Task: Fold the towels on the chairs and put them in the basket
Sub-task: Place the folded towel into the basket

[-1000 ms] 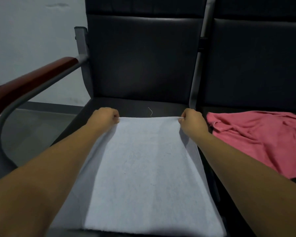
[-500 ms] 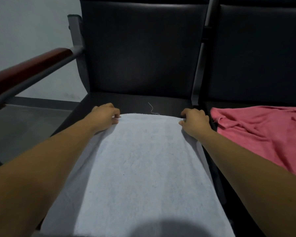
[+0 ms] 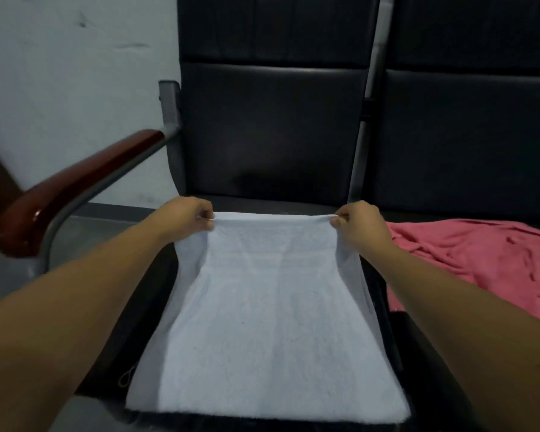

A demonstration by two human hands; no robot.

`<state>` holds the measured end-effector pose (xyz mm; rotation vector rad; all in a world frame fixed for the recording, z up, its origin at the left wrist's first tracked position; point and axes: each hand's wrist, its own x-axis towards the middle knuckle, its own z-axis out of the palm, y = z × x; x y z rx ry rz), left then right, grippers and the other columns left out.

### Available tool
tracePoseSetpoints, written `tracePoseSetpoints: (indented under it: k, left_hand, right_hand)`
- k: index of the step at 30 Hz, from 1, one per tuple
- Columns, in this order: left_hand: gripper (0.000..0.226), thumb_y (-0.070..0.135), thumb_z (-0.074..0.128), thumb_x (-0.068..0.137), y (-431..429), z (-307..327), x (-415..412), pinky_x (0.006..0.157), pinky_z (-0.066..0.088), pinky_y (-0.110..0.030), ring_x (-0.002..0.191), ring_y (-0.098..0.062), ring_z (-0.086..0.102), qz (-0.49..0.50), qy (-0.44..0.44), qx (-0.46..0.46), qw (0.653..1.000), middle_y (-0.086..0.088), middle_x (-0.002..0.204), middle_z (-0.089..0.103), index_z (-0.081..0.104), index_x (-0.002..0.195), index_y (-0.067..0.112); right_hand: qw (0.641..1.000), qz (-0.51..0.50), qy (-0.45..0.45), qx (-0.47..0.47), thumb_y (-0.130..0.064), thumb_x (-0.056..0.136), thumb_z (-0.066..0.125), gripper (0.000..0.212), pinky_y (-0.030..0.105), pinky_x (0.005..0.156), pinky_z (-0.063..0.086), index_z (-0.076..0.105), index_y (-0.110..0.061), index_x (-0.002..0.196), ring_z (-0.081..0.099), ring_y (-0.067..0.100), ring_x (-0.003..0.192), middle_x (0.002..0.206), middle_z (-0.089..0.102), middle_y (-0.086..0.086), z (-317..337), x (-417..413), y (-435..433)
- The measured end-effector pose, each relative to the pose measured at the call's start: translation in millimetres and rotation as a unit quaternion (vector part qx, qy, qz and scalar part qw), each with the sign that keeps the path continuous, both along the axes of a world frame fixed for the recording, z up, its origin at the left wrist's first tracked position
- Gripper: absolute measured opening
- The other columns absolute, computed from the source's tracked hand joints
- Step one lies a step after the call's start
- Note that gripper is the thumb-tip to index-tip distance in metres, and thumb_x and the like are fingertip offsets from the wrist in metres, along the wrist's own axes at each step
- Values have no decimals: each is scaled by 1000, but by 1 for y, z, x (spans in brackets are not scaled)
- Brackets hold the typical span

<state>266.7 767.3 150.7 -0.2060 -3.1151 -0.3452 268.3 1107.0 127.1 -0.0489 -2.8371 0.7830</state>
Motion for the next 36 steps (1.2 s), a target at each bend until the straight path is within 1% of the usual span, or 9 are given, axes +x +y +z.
tracePoseSetpoints:
  k: [8,14,18,25,27,29,32,35,36]
  left_hand:
    - [12,44,68,90,-16,119,56,77,43,-32,85,-20,59,31,132,-13,991,1,91,65,64,87,32]
    - [7,27,69,92,-9,209,97,82,49,-41,93,-35,62,4,317,63,946,-11,94,70,70,92,20]
    - [10,34,61,96,-4,193,131,87,51,-40,95,-32,63,12,253,10,967,-9,103,71,69,98,26]
    - [13,31,62,94,9,36,206,70,47,-34,88,-32,65,-28,96,7,995,-7,91,68,53,89,23]
    - [3,24,57,97,5,3,221,73,48,-37,85,-29,61,-10,53,17,998,-6,88,65,54,96,23]
    - [24,9,51,96,-1,-17,228,78,50,-38,89,-25,58,1,39,27,999,-6,89,64,51,107,30]
    - [35,7,55,95,-3,-20,233,81,50,-35,89,-21,61,29,48,114,992,-3,95,66,50,123,28]
    - [4,19,58,99,-3,-17,236,70,44,-29,86,-19,62,63,48,208,975,2,88,67,62,97,19]
    - [10,20,58,99,-3,-17,238,68,43,-27,85,-18,61,59,41,223,972,4,85,65,63,91,19]
  right_hand:
    - [988,-6,152,31,-27,97,59,21,44,74,56,74,-14,91,64,28,84,83,68,7,106,44,-10]
    - [949,-47,304,63,-8,95,54,15,37,68,44,66,-12,105,57,30,91,105,57,10,194,90,-3]
    - [976,-37,196,90,-5,93,54,16,40,73,50,66,-11,102,59,31,89,104,59,11,181,119,6]
    - [995,-29,5,93,-19,86,61,16,38,86,49,69,-24,100,65,31,102,106,70,6,51,185,11]
    - [998,-29,-53,6,-21,83,63,7,40,89,48,67,-25,87,64,26,95,93,70,0,16,194,17]
    - [978,-13,-89,-191,-13,83,69,6,34,77,45,67,-15,78,60,23,84,82,67,7,-1,198,24]
    - [880,-31,-119,-460,-12,87,70,20,34,69,50,69,5,97,64,29,80,90,69,22,-12,203,33]
    - [847,-16,-138,-513,-7,94,62,22,36,73,53,66,9,109,65,34,84,96,69,26,-13,203,32]
    - [848,-18,-142,-510,-8,94,62,24,39,76,51,65,10,111,64,34,86,97,68,27,-11,203,29]
